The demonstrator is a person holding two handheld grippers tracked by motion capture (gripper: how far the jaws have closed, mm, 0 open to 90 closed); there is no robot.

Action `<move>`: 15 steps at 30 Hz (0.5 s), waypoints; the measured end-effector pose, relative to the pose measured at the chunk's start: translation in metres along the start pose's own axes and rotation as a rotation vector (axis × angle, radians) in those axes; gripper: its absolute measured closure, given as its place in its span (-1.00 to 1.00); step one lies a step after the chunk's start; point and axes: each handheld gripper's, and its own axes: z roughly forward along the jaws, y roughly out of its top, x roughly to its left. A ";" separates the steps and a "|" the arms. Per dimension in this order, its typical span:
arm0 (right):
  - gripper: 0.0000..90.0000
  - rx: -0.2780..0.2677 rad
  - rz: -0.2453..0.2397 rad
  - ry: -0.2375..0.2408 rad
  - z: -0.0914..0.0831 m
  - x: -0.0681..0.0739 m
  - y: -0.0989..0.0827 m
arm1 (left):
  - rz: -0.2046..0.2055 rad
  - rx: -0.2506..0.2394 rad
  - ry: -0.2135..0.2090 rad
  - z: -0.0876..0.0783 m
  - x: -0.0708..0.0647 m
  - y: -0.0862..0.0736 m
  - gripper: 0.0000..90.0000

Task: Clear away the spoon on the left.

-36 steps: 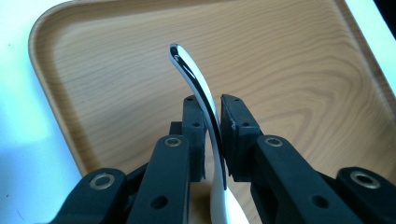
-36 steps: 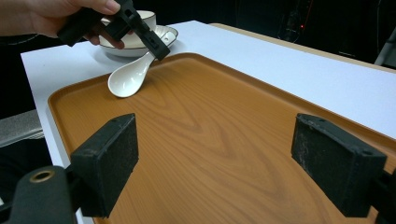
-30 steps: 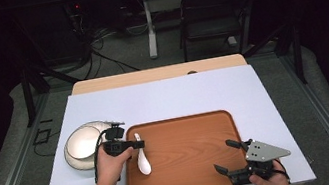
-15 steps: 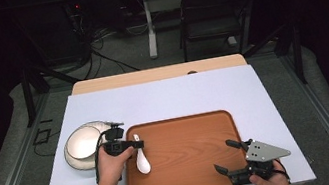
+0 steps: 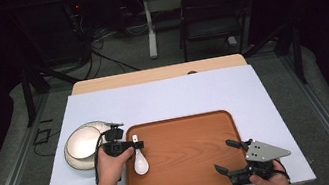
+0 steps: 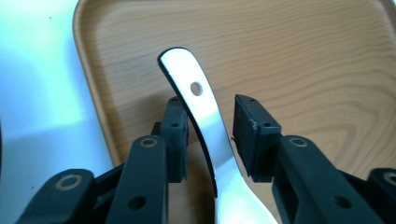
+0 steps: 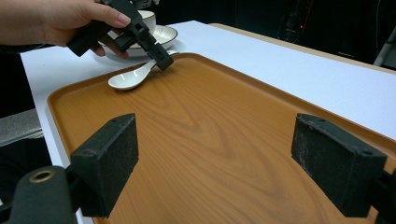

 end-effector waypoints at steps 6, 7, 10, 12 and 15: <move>-0.67 0.000 0.001 0.000 0.000 0.000 0.000 | 0.010 -0.010 0.019 -0.001 -0.002 0.000 0.26; -0.67 -0.001 0.000 0.000 0.000 0.000 0.000 | 0.015 -0.009 0.020 -0.001 -0.002 0.000 0.23; -0.67 0.000 -0.001 0.000 0.000 0.000 0.000 | 0.026 -0.011 0.029 -0.002 -0.003 0.000 0.18; -0.67 0.000 0.001 0.000 0.000 0.000 0.000 | 0.027 -0.016 0.029 -0.002 -0.004 0.000 0.17; -0.67 -0.001 -0.001 0.002 0.000 0.000 0.000 | 0.029 -0.015 0.035 -0.004 -0.005 0.001 0.15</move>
